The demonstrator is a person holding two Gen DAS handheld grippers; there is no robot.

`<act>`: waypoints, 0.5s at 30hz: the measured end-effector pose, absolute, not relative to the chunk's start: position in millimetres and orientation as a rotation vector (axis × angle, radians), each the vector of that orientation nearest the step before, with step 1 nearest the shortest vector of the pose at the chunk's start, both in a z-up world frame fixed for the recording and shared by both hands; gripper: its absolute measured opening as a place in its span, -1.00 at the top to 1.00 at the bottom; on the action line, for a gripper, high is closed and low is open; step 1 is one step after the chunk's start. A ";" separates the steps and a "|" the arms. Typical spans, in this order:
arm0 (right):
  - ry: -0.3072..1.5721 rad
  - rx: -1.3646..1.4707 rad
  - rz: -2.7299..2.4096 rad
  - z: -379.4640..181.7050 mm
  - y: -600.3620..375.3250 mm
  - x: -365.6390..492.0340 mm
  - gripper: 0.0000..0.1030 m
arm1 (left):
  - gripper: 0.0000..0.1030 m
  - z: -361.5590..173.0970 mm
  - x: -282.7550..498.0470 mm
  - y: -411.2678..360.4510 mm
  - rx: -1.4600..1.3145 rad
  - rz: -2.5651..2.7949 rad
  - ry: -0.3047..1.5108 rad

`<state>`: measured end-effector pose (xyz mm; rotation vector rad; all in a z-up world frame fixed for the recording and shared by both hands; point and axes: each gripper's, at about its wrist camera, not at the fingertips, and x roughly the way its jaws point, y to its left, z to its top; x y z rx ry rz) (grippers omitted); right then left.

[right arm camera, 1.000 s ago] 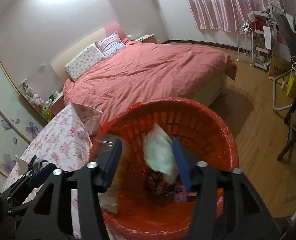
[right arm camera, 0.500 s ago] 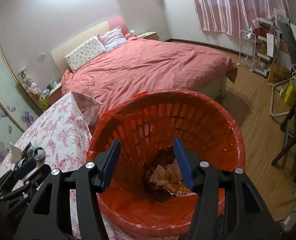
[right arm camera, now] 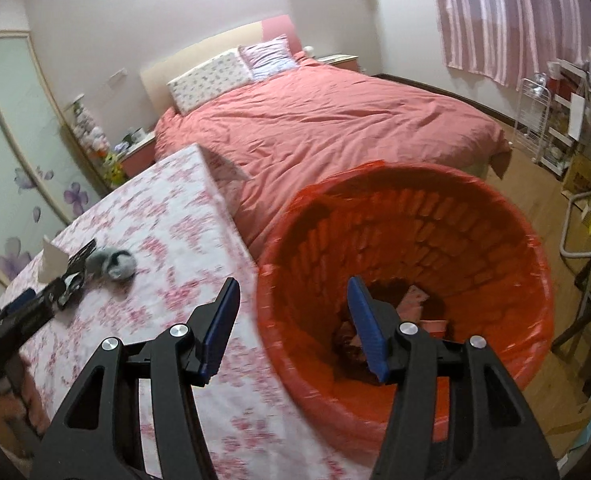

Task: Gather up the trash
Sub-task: 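Grasp the blue-grey pouch with the left tool while the right tool grasps the grey sock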

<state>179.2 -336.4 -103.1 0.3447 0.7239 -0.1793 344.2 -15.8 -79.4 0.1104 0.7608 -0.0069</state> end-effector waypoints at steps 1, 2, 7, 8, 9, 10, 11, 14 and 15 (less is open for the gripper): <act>0.727 0.341 -0.173 -102.5 -332.2 180.8 -0.10 | -0.58 -81.0 348.1 -12.0 0.103 0.003 0.769; 0.731 0.336 -0.165 -101.9 -328.7 182.2 -0.10 | -0.58 -83.6 352.9 -8.9 0.098 0.010 0.783; 0.748 0.302 -0.130 -100.9 -305.3 191.6 -0.10 | -0.58 -96.8 360.1 -4.4 0.108 0.022 0.824; 0.753 0.296 -0.123 -101.3 -301.6 193.3 -0.10 | -0.58 -98.4 361.2 -1.1 0.109 0.035 0.828; 0.756 0.292 -0.120 -101.4 -298.7 194.1 -0.10 | -0.58 -99.3 361.4 1.4 0.103 0.044 0.833; 0.760 0.285 -0.113 -101.8 -295.1 195.2 -0.10 | -0.58 -99.4 361.7 7.6 0.087 0.053 0.836; 0.764 0.278 -0.107 -102.3 -291.4 196.2 -0.10 | -0.58 -98.7 360.8 13.4 0.076 0.061 0.838; 0.775 0.257 -0.091 -103.7 -280.7 199.7 -0.10 | -0.57 -99.2 361.0 34.0 0.059 0.089 0.840; 0.778 0.253 -0.087 -104.1 -277.2 200.0 -0.10 | -0.56 -99.4 360.7 40.7 0.057 0.095 0.841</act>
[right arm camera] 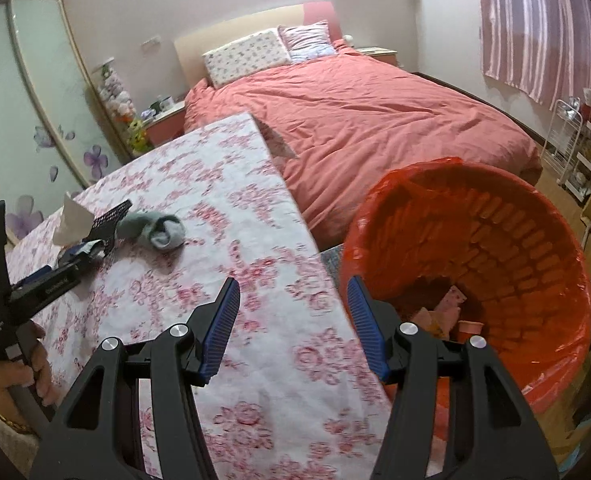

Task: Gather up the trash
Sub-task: 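Grasp the blue-grey pouch with the left tool while the right tool grasps the grey sock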

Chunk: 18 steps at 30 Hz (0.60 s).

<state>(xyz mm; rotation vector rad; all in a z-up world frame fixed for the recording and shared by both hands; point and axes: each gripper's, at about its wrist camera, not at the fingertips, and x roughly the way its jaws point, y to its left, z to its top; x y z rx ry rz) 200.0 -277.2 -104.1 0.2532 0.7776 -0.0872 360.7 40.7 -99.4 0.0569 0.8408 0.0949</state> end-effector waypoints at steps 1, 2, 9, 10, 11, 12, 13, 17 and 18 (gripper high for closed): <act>0.782 0.249 -0.081 -104.7 -273.7 201.0 -0.10 | -0.56 -100.5 359.7 49.2 0.058 0.105 0.844; 0.785 0.247 -0.076 -105.1 -270.8 202.3 -0.10 | -0.55 -101.8 358.6 57.0 0.057 0.112 0.851; 0.806 0.208 -0.028 -108.0 -238.5 212.3 -0.10 | -0.54 -107.7 335.0 114.4 0.031 0.152 0.877; 0.808 0.203 -0.022 -108.2 -234.8 213.5 -0.10 | -0.54 -108.5 330.1 125.1 0.021 0.159 0.881; 0.810 0.199 -0.015 -108.5 -231.2 214.5 -0.10 | -0.54 -108.3 326.2 131.3 0.009 0.162 0.884; 0.811 0.194 -0.007 -108.6 -226.8 216.3 -0.10 | -0.54 -106.7 322.3 140.7 -0.017 0.164 0.882; 0.811 0.189 0.001 -108.5 -222.6 217.8 -0.10 | -0.54 -103.7 319.3 146.8 -0.044 0.160 0.878; 0.808 0.170 0.027 -107.5 -207.0 225.2 -0.10 | -0.64 -82.2 318.0 152.3 -0.152 0.113 0.825; 0.807 0.164 0.030 -107.5 -204.1 227.0 -0.10 | -0.65 -78.9 318.6 150.4 -0.156 0.104 0.815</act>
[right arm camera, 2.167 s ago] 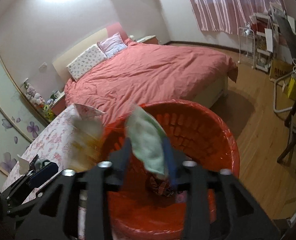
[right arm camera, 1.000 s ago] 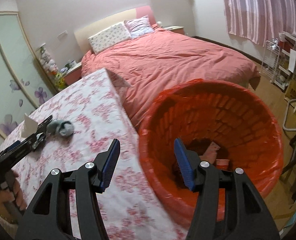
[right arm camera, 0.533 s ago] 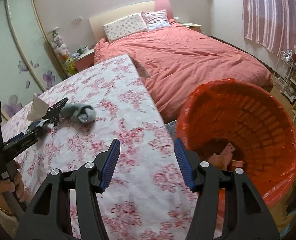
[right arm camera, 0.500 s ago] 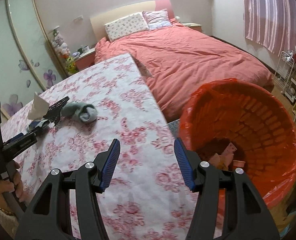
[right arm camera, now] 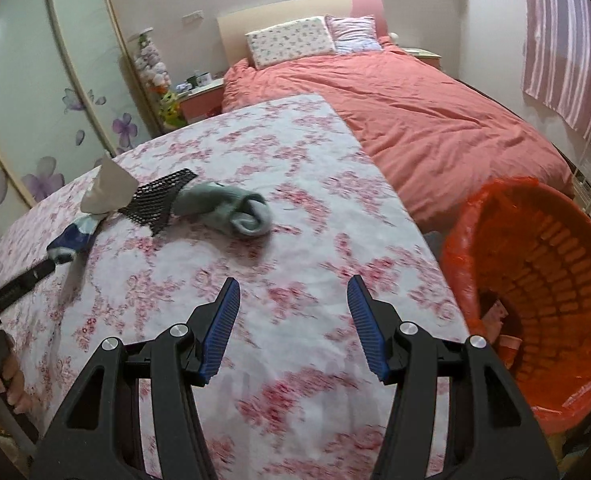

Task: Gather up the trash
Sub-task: 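Grasp the blue-grey pouch with the left tool while the right tool grasps the grey sock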

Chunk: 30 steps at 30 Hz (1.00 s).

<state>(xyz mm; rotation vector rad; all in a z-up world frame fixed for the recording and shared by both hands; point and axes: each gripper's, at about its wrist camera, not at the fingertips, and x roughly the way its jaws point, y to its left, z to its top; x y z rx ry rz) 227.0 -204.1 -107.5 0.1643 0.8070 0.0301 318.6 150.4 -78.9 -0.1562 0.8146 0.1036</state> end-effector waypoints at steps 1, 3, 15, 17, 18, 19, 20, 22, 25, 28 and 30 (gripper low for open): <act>0.807 0.161 0.032 -107.1 -202.7 227.8 -0.10 | -0.65 -75.7 319.9 146.9 -0.158 0.094 0.804; 0.809 0.150 0.037 -107.2 -199.1 230.7 -0.10 | -0.66 -71.9 318.4 140.9 -0.168 0.068 0.786; 0.835 0.186 0.056 -116.5 -195.3 255.0 -0.10 | -0.36 -104.8 373.0 119.7 -0.064 0.187 0.889; 0.835 0.198 0.063 -117.3 -194.7 262.5 -0.10 | -0.27 -109.9 375.9 122.4 -0.082 0.162 0.896; 0.834 0.201 0.066 -117.2 -194.9 264.2 -0.09 | -0.09 -110.0 375.5 123.6 -0.084 0.156 0.896; 0.833 0.200 0.066 -117.2 -194.0 267.6 -0.09 | 0.01 -109.2 374.3 125.4 -0.091 0.136 0.897; 0.830 0.196 0.067 -116.9 -193.7 269.4 -0.09 | 0.24 -108.9 373.0 126.7 -0.095 0.123 0.900; 0.821 0.187 0.072 -115.6 -191.3 274.2 -0.09 | 0.35 -107.4 367.3 131.2 -0.094 0.100 0.909; 0.815 0.183 0.096 -114.3 -186.6 281.8 -0.09 | 0.36 -108.4 354.5 141.2 -0.087 0.082 0.908; 0.809 0.161 0.110 -113.3 -178.8 293.0 -0.10 | 0.24 -109.4 349.0 146.7 -0.097 0.079 0.905; 0.817 0.143 0.116 -114.5 -172.5 303.4 -0.10 | 0.14 -109.6 348.6 149.2 -0.114 0.080 0.904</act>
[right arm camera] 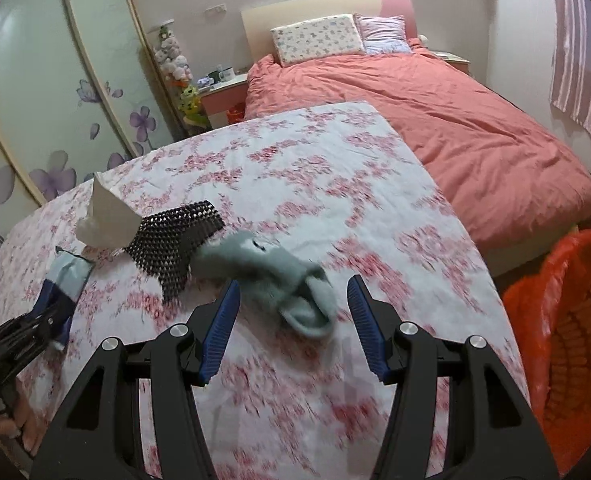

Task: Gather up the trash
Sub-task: 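Grasp the blue-grey pouch with the left tool while the right tool grasps the grey sock, then carry the pouch and sock to the orange basket and open both tools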

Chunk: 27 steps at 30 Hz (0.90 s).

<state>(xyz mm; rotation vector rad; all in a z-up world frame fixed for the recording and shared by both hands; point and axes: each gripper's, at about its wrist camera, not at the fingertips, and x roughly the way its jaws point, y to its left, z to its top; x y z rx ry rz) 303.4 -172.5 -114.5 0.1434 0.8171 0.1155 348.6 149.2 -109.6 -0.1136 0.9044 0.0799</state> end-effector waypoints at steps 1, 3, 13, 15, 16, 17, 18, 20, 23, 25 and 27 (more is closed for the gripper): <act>0.822 0.135 0.115 -115.7 -171.2 305.9 -0.10 | 0.09 -109.8 349.0 150.4 -0.118 0.087 0.904; 0.846 0.112 0.109 -120.0 -165.9 314.8 -0.10 | 0.00 -110.6 350.2 152.6 -0.127 0.088 0.906; 0.881 0.073 0.113 -128.7 -164.2 310.7 0.68 | -0.09 -110.8 353.8 143.7 -0.105 0.071 0.903; 0.879 0.085 0.091 -127.9 -169.7 302.1 0.72 | -0.10 -111.7 353.5 141.9 -0.094 0.071 0.901; 0.878 0.092 0.079 -127.4 -171.5 299.8 0.73 | -0.10 -112.0 353.2 141.1 -0.091 0.069 0.901; 0.875 0.101 0.058 -126.6 -175.1 295.8 0.74 | -0.10 -111.9 352.4 140.7 -0.091 0.067 0.901; 0.869 0.107 0.022 -126.1 -179.4 292.6 0.74 | -0.10 -111.6 351.9 140.2 -0.093 0.062 0.901; 0.850 0.094 -0.073 -124.7 -187.3 284.4 0.74 | -0.10 -111.5 351.3 139.4 -0.098 0.055 0.902; 0.857 0.086 -0.095 -128.4 -190.8 282.4 0.74 | -0.01 -111.8 350.9 137.7 -0.089 0.058 0.899; 0.854 0.071 -0.096 -129.7 -189.7 281.3 0.74 | 0.08 -112.0 350.0 136.8 -0.086 0.057 0.897; 0.854 0.070 -0.093 -129.2 -189.0 280.8 0.74 | 0.12 -112.1 349.1 135.1 -0.084 0.055 0.898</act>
